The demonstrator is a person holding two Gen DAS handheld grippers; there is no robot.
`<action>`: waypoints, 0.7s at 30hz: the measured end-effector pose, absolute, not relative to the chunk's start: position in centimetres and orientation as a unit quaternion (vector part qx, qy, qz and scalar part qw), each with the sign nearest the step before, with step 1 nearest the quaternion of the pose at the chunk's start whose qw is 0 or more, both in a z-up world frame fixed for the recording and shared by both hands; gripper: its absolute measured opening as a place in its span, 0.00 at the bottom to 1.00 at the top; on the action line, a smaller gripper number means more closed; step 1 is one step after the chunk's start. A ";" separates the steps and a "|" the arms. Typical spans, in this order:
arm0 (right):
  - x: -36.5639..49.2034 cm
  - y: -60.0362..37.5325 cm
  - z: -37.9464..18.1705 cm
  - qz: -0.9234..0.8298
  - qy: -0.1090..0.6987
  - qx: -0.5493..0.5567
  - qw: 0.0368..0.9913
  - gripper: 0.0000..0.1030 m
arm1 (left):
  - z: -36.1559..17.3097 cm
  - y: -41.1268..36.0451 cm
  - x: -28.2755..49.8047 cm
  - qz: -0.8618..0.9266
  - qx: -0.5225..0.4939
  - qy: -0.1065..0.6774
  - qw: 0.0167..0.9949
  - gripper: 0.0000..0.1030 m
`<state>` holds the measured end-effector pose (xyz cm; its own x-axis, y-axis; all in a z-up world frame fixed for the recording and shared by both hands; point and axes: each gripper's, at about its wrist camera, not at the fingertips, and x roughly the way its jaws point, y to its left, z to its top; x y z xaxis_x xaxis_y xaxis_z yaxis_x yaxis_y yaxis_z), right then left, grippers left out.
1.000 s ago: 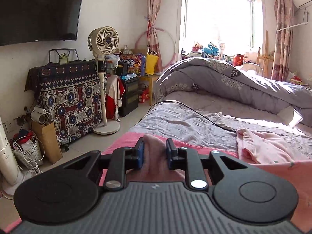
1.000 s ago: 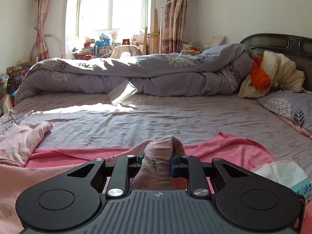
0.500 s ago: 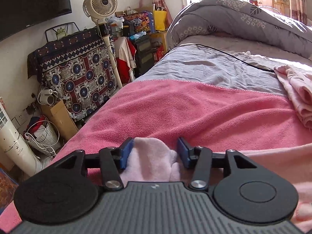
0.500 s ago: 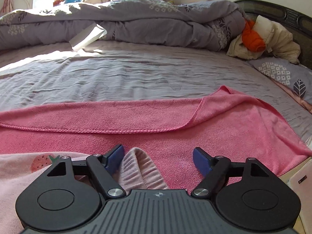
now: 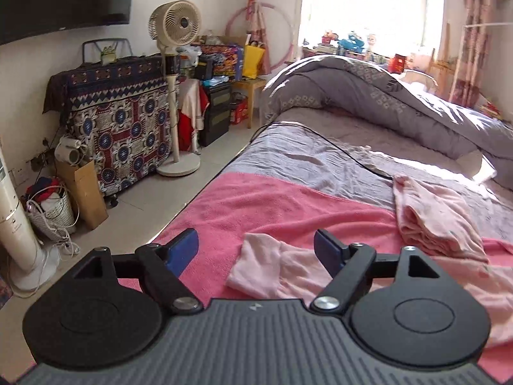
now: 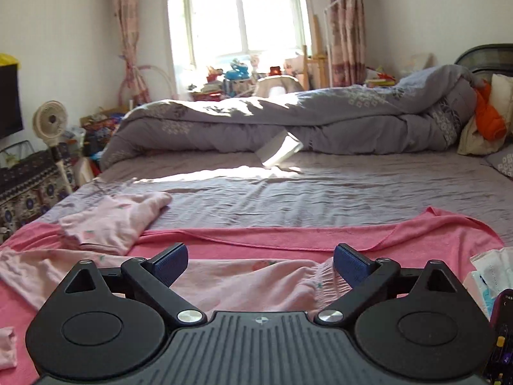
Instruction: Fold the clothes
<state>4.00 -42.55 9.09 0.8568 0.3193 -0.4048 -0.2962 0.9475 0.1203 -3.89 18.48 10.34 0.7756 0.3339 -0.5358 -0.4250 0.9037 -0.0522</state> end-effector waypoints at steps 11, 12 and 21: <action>-13.4 -42.4 5.3 0.196 0.216 -0.024 0.956 1.00 | 3.4 4.4 -11.8 -0.016 -0.072 0.350 0.934 0.94; -14.0 -42.5 4.8 0.189 0.223 -0.025 0.956 1.00 | 2.6 3.4 -11.7 -0.014 -0.063 0.353 0.933 0.96; -17.5 -36.7 3.4 0.303 0.210 -0.056 0.928 1.00 | 4.1 1.1 -10.5 -0.078 -0.128 0.319 0.936 0.15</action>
